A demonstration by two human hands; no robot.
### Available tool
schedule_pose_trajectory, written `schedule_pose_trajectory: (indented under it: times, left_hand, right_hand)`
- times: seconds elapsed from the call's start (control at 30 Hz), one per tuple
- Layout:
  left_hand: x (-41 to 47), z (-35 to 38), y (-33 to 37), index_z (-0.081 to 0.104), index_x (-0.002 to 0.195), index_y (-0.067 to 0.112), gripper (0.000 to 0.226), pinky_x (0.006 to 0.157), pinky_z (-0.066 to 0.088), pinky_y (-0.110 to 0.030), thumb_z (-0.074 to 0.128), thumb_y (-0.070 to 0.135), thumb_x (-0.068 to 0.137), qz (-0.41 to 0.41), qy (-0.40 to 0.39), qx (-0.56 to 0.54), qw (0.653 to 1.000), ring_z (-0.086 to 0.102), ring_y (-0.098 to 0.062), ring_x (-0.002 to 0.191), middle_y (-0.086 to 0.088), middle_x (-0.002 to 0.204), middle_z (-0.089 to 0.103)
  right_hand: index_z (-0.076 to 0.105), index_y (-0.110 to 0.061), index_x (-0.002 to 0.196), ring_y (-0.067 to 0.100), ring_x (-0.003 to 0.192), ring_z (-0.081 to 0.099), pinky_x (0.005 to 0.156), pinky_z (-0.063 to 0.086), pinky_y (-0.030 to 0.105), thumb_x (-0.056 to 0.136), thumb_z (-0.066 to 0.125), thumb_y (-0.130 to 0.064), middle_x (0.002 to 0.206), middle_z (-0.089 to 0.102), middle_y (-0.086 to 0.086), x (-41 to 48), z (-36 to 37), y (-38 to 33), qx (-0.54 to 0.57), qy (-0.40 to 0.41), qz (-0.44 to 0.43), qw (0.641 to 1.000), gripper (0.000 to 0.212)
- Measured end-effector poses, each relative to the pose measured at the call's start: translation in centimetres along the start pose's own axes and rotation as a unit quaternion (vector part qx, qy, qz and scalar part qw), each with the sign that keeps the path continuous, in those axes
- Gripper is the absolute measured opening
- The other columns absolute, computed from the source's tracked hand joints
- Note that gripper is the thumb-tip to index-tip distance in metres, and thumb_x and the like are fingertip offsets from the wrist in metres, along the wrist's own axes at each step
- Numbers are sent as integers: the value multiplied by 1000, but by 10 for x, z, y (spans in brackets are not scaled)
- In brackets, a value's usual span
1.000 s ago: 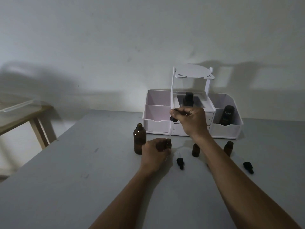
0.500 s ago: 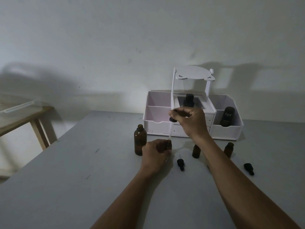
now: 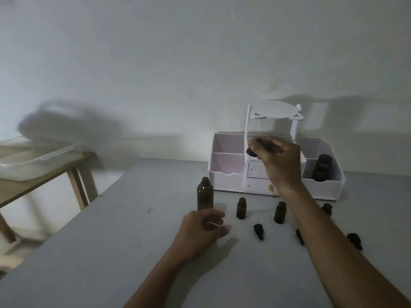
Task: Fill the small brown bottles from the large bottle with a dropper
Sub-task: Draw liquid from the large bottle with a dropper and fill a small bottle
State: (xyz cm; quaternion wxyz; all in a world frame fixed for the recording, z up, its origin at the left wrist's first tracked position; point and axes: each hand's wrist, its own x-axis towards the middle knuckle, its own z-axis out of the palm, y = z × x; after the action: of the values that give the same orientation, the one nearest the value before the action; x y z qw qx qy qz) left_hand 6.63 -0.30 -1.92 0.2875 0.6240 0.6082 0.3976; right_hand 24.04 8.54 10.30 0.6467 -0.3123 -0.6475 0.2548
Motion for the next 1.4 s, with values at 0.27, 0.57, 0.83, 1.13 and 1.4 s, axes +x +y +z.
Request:
schedule_pose_trajectory:
  times: [0.27, 0.57, 0.83, 1.13, 1.4]
  left_hand:
    - [18, -68, -32, 70, 109, 34, 36, 84, 58, -28, 84, 36, 75, -48, 75, -13, 996, 71, -4, 87, 9, 98, 75]
    - [39, -53, -43, 71, 114, 20, 47, 83, 56, -29, 82, 4, 72, -4, 61, -171, 983, 73, -15, 97, 1, 105, 77]
    - [44, -49, -46, 69, 119, 25, 50, 78, 55, -20, 84, 9, 75, 21, 57, -150, 987, 72, -9, 96, 6, 105, 76]
    - [43, -44, -43, 68, 121, 30, 46, 74, 55, -17, 82, 18, 78, 29, 76, -130, 988, 72, -4, 92, 9, 107, 74]
    - [46, -39, -45, 66, 127, 23, 52, 79, 58, -23, 82, 22, 78, 37, 90, -119, 988, 72, -6, 93, 6, 109, 74]
  right_hand:
    - [74, -27, 84, 11, 75, 73, 75, 61, 27, 84, 75, -18, 78, 75, -6, -1, 36, -13, 60, -2, 24, 998, 9]
    - [73, -34, 83, 9, 78, 73, 79, 60, 31, 83, 76, -22, 80, 75, -10, 0, 59, 3, 65, -3, 36, 997, 12]
    - [72, -22, 91, -8, 72, 68, 68, 50, 6, 86, 74, -19, 78, 71, -14, -3, 67, 11, 27, -32, 19, 999, 6]
    - [76, -13, 95, -9, 74, 67, 68, 46, 0, 87, 73, -19, 82, 72, -12, -20, 85, 26, -33, -134, 20, 990, 10]
    - [78, -13, 94, -4, 74, 69, 67, 47, 1, 85, 75, -21, 83, 75, -5, -27, 89, 48, -74, -157, 56, 983, 12]
